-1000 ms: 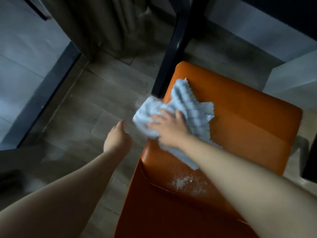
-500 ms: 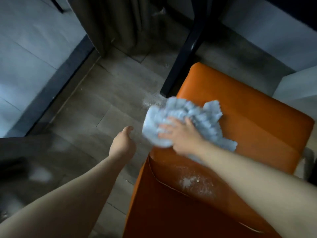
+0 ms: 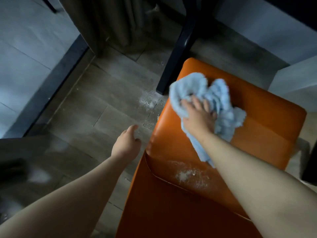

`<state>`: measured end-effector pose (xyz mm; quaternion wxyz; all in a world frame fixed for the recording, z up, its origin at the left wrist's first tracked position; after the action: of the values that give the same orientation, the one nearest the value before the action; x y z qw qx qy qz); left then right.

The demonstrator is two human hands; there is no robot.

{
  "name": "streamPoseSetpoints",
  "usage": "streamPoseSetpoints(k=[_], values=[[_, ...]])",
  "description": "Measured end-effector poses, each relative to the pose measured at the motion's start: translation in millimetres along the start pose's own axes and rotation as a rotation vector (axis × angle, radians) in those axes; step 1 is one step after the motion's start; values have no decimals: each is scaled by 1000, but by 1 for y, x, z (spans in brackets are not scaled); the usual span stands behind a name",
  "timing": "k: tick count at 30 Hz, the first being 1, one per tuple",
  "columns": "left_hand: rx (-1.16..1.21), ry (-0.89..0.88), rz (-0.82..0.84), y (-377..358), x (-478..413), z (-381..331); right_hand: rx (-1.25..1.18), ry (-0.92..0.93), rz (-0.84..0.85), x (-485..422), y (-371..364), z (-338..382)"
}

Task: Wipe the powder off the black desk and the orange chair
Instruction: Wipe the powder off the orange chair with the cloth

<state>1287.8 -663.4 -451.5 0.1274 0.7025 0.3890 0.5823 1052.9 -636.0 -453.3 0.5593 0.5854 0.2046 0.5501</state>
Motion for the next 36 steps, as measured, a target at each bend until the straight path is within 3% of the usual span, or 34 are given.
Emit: streamPoseSetpoints(k=[2, 3, 4, 7, 9, 11, 16, 18, 19, 21, 25, 26, 28, 30, 33, 36], values=[[-14, -25, 6, -4, 1, -9, -253, -377, -120, -2, 8, -13], [-15, -31, 8, -5, 1, -15, -259, -404, -93, 2, 4, -4], [-9, -30, 12, -7, 1, -23, -200, -305, -35, 8, -4, 10], [17, 5, -14, -10, -4, -45, -6, 363, 133, 29, -31, 60], [6, 13, -45, -10, -8, -55, 140, 558, 165, 15, -23, 47], [-17, -53, -48, -12, -10, -67, 141, 342, 29, -10, 0, 4], [-131, -196, 32, -24, -11, -98, -211, -560, -214, 0, 42, -121], [-153, -163, 75, -31, -13, -110, -309, -712, -197, 0, 43, -127], [-160, -118, 89, -34, -14, -115, -313, -705, -190, -7, 42, -120], [-219, -62, 103, -36, -18, -125, -287, -525, -174, -30, 39, -84], [-352, -93, 124, -38, -24, -129, -135, 183, -21, -74, 37, 11], [-344, -96, 119, -38, -24, -128, -79, 277, 50, -80, 38, 19], [-365, -147, 95, -37, -20, -133, -14, 294, 60, -91, 39, 7], [-416, -244, 66, -35, -19, -143, -71, 120, -26, -91, 48, -31], [-526, -383, 47, -34, -19, -162, -157, -325, -195, -64, 62, -125], [-578, -443, 62, -41, -15, -179, -260, -796, -251, -4, 66, -226]])
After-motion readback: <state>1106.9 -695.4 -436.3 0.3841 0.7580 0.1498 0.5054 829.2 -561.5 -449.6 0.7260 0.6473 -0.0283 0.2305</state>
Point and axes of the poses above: each hand's wrist, its own x-axis away from the middle knuckle, its own y-axis out of the back of the hand, z = x × y, the point moved 4 cm from there along -x, towards the middle knuckle, and after that the axes turned 7 degrees about y, right-handed, at the moved point
